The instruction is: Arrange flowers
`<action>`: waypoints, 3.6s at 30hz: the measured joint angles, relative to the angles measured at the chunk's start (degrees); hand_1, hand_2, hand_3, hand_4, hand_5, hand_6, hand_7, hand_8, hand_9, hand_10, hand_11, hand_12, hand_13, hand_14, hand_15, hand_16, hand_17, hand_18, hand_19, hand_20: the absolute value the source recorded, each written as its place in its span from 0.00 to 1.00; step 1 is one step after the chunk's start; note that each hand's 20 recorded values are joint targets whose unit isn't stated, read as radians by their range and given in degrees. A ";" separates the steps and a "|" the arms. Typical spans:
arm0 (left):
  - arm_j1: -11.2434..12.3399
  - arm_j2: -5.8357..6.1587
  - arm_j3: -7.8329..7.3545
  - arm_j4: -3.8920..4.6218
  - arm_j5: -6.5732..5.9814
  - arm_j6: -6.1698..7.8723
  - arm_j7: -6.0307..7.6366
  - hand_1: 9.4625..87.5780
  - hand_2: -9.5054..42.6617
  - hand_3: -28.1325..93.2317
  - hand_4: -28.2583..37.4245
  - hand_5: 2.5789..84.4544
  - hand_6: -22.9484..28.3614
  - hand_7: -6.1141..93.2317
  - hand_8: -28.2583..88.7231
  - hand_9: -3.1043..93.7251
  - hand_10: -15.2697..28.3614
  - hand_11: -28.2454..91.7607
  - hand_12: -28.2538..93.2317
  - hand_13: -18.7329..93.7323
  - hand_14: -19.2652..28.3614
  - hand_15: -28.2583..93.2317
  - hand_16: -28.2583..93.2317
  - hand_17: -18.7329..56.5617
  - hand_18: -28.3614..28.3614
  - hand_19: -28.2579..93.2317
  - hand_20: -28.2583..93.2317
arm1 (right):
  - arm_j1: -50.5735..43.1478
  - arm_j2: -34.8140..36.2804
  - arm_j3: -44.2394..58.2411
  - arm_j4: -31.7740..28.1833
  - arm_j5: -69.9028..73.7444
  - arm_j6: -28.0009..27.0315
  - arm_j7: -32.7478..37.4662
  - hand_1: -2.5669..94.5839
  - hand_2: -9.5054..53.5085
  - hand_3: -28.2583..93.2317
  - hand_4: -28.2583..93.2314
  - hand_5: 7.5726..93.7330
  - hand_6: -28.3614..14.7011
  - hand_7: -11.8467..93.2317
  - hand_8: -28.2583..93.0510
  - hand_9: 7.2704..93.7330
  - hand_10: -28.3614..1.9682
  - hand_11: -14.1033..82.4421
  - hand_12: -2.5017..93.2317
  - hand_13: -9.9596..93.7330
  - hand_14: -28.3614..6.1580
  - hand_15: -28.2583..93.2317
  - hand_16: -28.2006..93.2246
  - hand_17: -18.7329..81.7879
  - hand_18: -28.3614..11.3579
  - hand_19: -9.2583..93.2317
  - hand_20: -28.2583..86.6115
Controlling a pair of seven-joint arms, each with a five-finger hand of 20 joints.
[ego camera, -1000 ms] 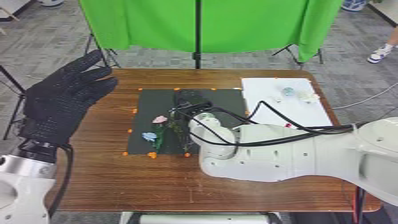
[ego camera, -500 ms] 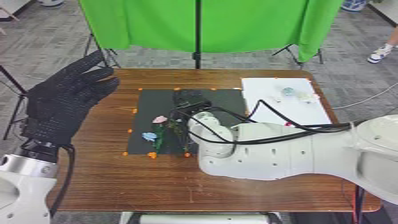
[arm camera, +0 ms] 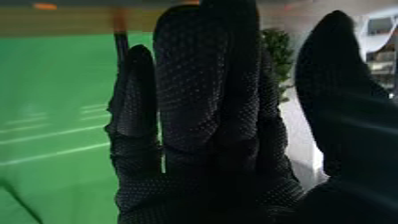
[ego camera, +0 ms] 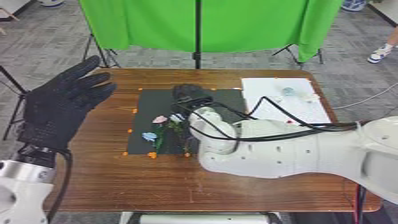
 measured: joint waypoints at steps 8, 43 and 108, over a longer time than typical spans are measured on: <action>3.61 -1.81 -1.63 -1.42 -0.01 1.71 0.10 0.18 0.33 0.86 0.09 0.42 0.65 0.22 0.16 0.36 0.85 0.46 0.32 0.38 1.00 0.64 0.16 0.12 1.00 0.74 0.26 | -6.25 7.05 15.00 -5.93 -0.23 -4.80 1.19 0.41 0.00 0.79 0.00 0.61 0.64 0.23 0.14 0.87 0.55 0.37 0.19 0.88 0.63 0.68 0.38 0.55 0.22 0.96 0.28; 2.53 -2.91 0.88 -1.16 0.01 3.27 -1.36 0.18 0.33 0.86 0.09 0.42 0.65 0.22 0.16 0.36 0.85 0.46 0.32 0.38 1.00 0.64 0.16 0.12 1.00 0.74 0.26 | -17.09 33.46 24.22 -1.40 3.02 -5.70 5.30 0.40 0.00 0.82 0.00 0.46 0.72 0.24 0.13 0.84 0.52 0.37 0.18 0.88 0.64 0.70 0.38 0.55 0.21 0.97 0.25; 1.49 -3.11 0.48 -0.68 0.02 1.49 -1.21 0.18 0.33 0.86 0.09 0.42 0.65 0.22 0.16 0.36 0.85 0.46 0.32 0.38 1.00 0.65 0.16 0.12 1.00 0.74 0.25 | -6.86 17.39 5.99 -4.34 -10.29 9.85 -3.03 0.57 0.00 0.78 0.00 0.94 0.77 0.25 0.25 1.00 0.75 0.40 0.25 0.94 0.77 0.70 0.41 0.58 0.31 0.98 0.31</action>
